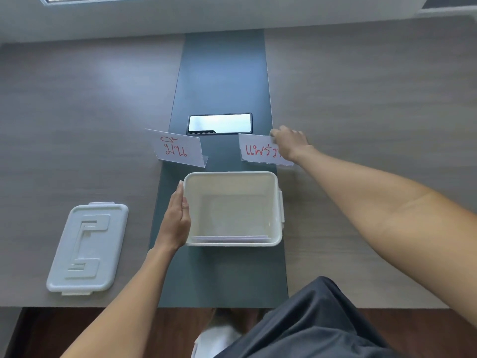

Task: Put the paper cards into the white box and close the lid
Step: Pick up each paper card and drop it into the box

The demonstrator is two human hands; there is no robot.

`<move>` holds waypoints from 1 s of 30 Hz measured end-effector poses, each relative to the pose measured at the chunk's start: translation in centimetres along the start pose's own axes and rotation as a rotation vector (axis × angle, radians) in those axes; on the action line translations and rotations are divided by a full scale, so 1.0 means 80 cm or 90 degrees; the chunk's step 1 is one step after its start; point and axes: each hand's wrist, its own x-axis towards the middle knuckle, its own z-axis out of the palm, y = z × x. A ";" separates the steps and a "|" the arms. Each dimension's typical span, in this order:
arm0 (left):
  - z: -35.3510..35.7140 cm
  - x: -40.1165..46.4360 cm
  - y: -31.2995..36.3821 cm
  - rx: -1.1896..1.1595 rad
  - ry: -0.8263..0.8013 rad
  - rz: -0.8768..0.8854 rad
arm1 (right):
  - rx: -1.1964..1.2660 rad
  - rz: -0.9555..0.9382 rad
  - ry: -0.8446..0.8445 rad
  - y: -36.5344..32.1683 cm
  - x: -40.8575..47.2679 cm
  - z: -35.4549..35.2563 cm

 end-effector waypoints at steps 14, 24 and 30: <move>-0.022 0.005 -0.009 -0.014 -0.036 0.026 | 0.328 0.030 0.098 -0.046 -0.054 -0.087; -0.039 0.002 -0.023 -0.043 -0.032 0.017 | 0.517 -0.060 0.013 -0.110 -0.100 -0.133; -0.052 -0.002 -0.036 -0.037 -0.025 0.015 | 0.513 -0.098 -0.074 -0.140 -0.122 -0.136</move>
